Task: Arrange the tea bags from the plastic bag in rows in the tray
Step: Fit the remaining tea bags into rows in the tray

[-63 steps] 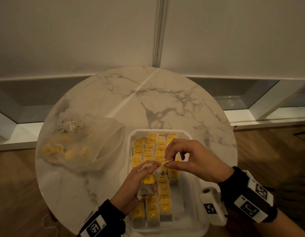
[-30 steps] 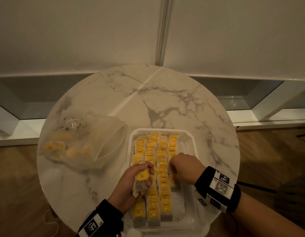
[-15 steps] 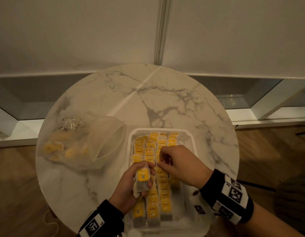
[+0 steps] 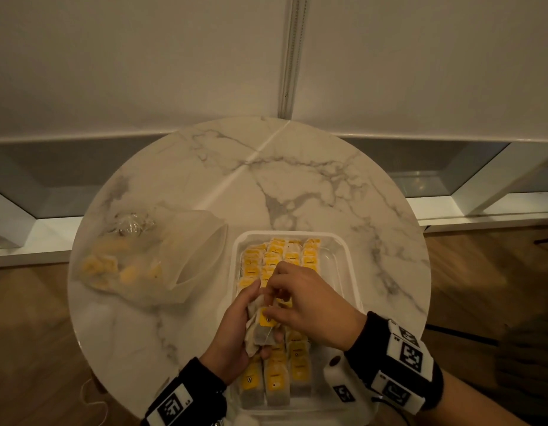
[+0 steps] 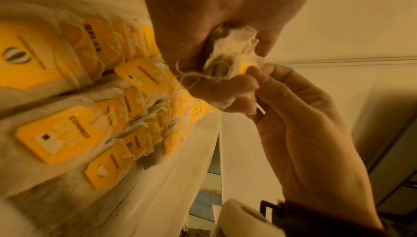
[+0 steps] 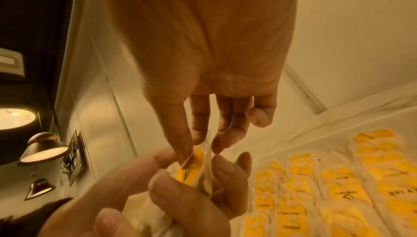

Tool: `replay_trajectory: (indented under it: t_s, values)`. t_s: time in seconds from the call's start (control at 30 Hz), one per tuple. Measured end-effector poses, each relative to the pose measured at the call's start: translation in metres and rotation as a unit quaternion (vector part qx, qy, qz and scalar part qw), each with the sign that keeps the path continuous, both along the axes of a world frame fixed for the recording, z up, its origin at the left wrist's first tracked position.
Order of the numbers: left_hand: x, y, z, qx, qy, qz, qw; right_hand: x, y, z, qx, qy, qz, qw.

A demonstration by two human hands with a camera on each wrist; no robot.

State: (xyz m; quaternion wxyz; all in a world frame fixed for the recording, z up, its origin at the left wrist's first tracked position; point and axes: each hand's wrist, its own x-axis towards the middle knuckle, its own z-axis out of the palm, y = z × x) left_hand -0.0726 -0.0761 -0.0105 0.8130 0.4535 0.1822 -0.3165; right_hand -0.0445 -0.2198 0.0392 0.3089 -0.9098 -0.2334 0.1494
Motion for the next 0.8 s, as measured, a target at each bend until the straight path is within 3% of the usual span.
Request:
replay_trajectory:
  t_s: [0.17, 0.27, 0.6, 0.8]
  values:
    - [0.001, 0.0, -0.002, -0.007, -0.001, -0.004, 1.0, 0.002, -0.009, 0.011, 0.073, 0.005, -0.023, 0.997]
    - [0.002, -0.002, -0.001, -0.007, 0.006, -0.015, 1.0, 0.002, -0.015, 0.017, 0.156, 0.052, -0.042, 0.985]
    - [0.0, -0.003, -0.008, -0.002, 0.017, -0.012, 1.0, 0.005, -0.021, 0.015, 0.377, 0.203, -0.104, 0.898]
    - [0.001, -0.003, -0.006, -0.016, 0.031, -0.042, 0.999, 0.008, -0.025, 0.019, 0.427, 0.205, -0.138, 0.87]
